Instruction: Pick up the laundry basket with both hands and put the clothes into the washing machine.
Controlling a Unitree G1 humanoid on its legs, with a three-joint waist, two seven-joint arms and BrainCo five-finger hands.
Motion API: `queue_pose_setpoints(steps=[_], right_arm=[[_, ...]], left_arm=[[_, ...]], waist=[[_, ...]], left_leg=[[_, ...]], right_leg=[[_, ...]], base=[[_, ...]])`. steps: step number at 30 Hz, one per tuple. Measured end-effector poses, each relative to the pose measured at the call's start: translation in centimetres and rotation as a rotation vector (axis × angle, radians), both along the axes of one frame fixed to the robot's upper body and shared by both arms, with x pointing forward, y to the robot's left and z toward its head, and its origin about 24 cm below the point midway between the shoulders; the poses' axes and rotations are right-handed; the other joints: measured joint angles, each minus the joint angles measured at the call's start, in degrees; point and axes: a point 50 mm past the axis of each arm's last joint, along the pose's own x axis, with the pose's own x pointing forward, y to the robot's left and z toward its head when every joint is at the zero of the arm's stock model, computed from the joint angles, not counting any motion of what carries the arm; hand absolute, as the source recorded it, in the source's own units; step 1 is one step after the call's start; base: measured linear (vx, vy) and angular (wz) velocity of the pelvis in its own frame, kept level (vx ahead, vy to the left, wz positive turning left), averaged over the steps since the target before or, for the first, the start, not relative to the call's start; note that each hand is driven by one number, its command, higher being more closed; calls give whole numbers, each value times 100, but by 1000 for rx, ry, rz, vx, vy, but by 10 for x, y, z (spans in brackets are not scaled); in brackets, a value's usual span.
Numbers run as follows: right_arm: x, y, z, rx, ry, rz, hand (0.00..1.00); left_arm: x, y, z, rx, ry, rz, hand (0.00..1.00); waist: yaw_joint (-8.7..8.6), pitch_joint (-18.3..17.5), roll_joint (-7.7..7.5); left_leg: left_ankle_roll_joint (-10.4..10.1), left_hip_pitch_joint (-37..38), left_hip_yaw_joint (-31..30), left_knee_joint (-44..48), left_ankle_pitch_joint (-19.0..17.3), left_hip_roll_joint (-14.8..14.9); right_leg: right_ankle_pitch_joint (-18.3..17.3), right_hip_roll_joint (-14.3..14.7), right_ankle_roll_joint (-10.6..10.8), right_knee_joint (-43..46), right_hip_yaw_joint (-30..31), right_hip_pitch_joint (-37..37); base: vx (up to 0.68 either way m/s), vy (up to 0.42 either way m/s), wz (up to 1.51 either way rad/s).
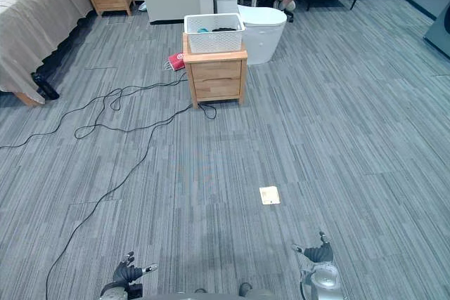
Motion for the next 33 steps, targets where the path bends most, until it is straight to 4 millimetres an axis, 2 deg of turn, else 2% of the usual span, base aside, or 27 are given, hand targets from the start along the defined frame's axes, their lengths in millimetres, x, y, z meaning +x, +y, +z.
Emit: queue_pose_setpoints(steps=[9,18,21,22,25,27,28,29,30,31,32,33], right_arm=[[-5,0,-3,10,19,-2,0],[-15,-7,-5,76,-1,-147,0],[-8,-4,-3,85,-24,-168,0],[-3,-2,-2,94,-37,-170,0],[5,-2,1,101,-65,-195,0],[13,-4,4,105,-88,-208,0],[17,-4,6,109,-101,-210,0],[17,-4,6,109,-100,-211,0],[17,-4,6,109,-100,-210,0],[13,-3,4,111,-86,-207,0],[7,-2,1,116,-70,-215,0],[5,-3,0,119,-65,-220,0]], left_arm=[[-1,-3,-1,-3,6,-14,0],[1,-2,2,-1,-9,-14,0],[10,-2,8,4,-56,-18,0],[15,-2,11,6,-79,-21,0],[20,-2,15,-3,-112,-9,0],[23,-3,19,-6,-137,-6,0],[25,-2,22,-3,-153,-8,0],[28,-3,24,-2,-167,-11,0],[29,-3,24,-2,-170,-15,0],[33,-3,27,-2,-187,-23,0],[34,-2,28,4,-189,-36,0],[35,-2,28,6,-189,-39,0]], waist=[[-51,11,19],[-49,3,32],[-43,7,-1],[-30,26,-20],[43,39,-5],[45,75,69],[57,114,107],[55,157,147],[48,168,157],[17,199,159],[-13,246,141],[-15,282,144]], left_leg=[[6,-18,20,-7,-3,3],[13,-36,21,-134,4,-4],[65,-277,25,-1,-39,-6],[136,-438,39,164,-116,8],[158,-667,159,574,-405,51],[212,-834,246,927,-673,115],[252,-931,287,1130,-862,137],[280,-929,303,1283,-1076,101],[312,-895,290,1295,-1150,75],[401,-764,201,1278,-1232,-3],[426,-626,167,1267,-1309,-32],[412,-532,150,1241,-1352,-31]], right_leg=[[0,0,-1,-2,-1,-13],[0,8,-1,-104,-87,-21],[1,-7,-1,-111,-103,-191],[2,-8,1,-90,-96,-287],[-34,-10,54,18,17,-422],[-239,-10,271,446,25,-657],[-488,-36,349,1010,21,-924],[-788,-131,460,1954,-72,-1310],[-852,-205,474,2443,-194,-1531],[-925,-390,435,3464,-492,-2028],[-1028,-525,332,4031,-702,-2341],[-1079,-549,302,4075,-816,-2447]], base=[[-47,-31,1],[-14,-32,2],[32,-31,2],[42,-18,-1],[59,8,-18],[44,38,-26],[7,89,-26],[18,103,-22],[107,124,-4],[223,112,12],[267,104,12],[250,76,6]])
